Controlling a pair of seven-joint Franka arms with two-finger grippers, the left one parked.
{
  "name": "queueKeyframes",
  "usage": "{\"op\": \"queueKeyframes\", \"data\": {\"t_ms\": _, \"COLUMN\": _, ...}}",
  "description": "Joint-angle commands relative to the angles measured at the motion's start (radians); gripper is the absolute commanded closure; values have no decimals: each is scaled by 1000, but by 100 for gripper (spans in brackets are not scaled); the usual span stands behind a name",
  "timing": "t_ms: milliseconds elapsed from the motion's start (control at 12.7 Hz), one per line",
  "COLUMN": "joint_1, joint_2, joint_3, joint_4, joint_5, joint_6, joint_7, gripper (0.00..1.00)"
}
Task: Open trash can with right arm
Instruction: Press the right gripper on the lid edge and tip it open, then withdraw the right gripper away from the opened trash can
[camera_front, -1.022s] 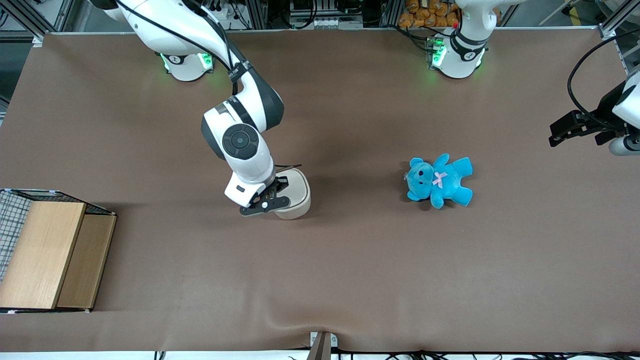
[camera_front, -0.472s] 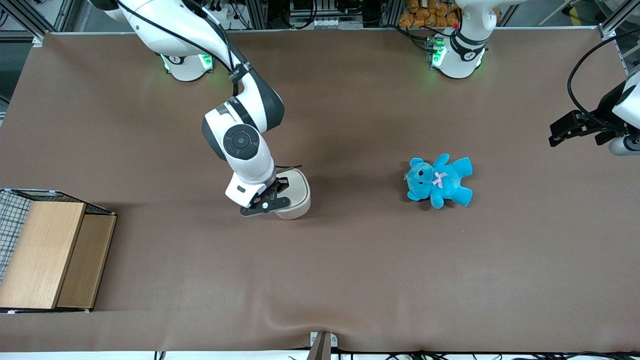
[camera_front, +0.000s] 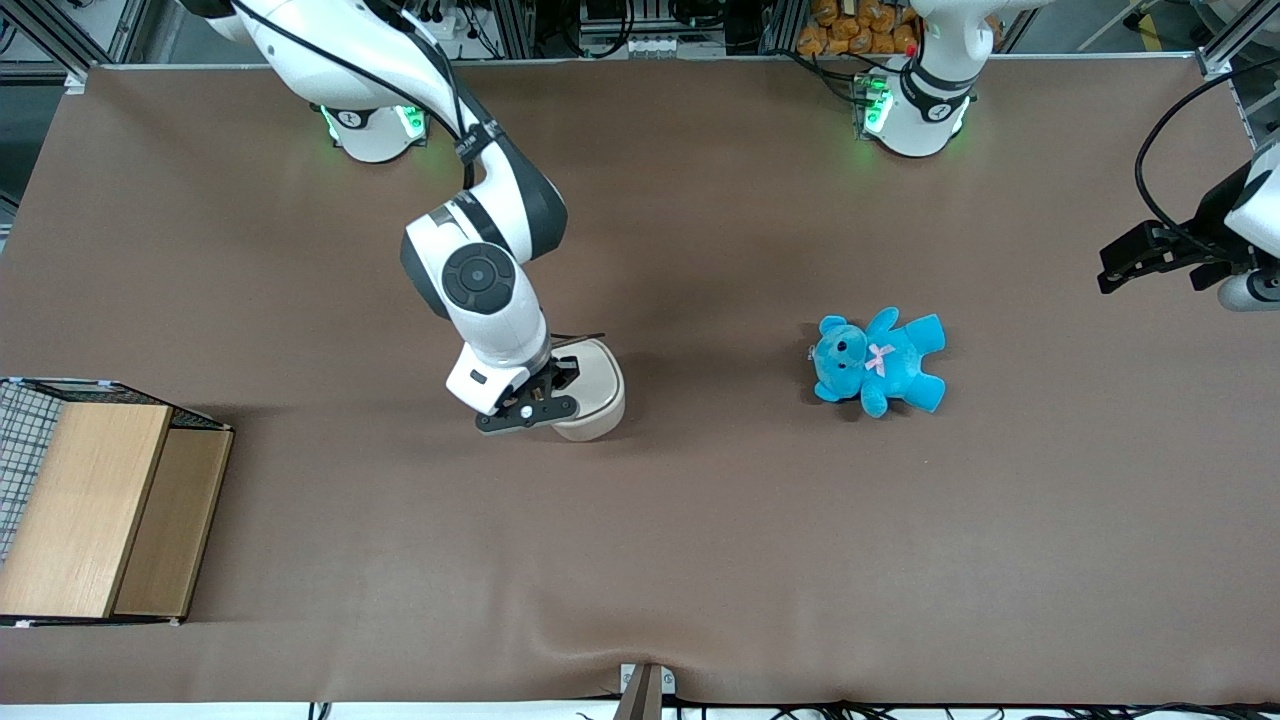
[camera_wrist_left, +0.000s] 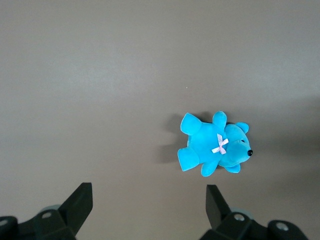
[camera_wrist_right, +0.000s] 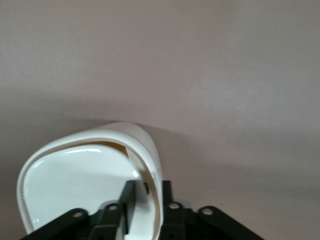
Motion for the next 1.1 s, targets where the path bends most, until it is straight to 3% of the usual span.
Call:
{"op": "queueKeyframes", "data": {"t_ms": 0, "joint_1": -70, "joint_2": -117, "joint_3": 9, "joint_4": 33, "joint_5": 51, "joint_6": -140, "joint_7": 8, "gripper": 0}}
{"op": "queueKeyframes", "data": {"t_ms": 157, "joint_1": -119, "joint_2": -194, "joint_3": 0, "joint_4": 47, "joint_5": 117, "joint_6": -206, "joint_7": 5, "gripper": 0}}
{"op": "queueKeyframes", "data": {"t_ms": 472, "joint_1": -202, "joint_2": -384, "joint_3": -60, "joint_4": 43, "joint_5": 105, "joint_6": -318, "joint_7": -22, "gripper": 0}}
{"op": "queueKeyframes", "data": {"t_ms": 629, "joint_1": -230, "joint_2": -456, "joint_3": -100, "joint_4": 41, "joint_5": 100, "joint_6": -427, "joint_7": -152, "gripper": 0}}
{"op": "queueKeyframes", "data": {"t_ms": 1022, "joint_1": -264, "joint_2": -560, "joint_3": -244, "joint_4": 38, "joint_5": 86, "joint_6": -530, "joint_7": -455, "gripper": 0}}
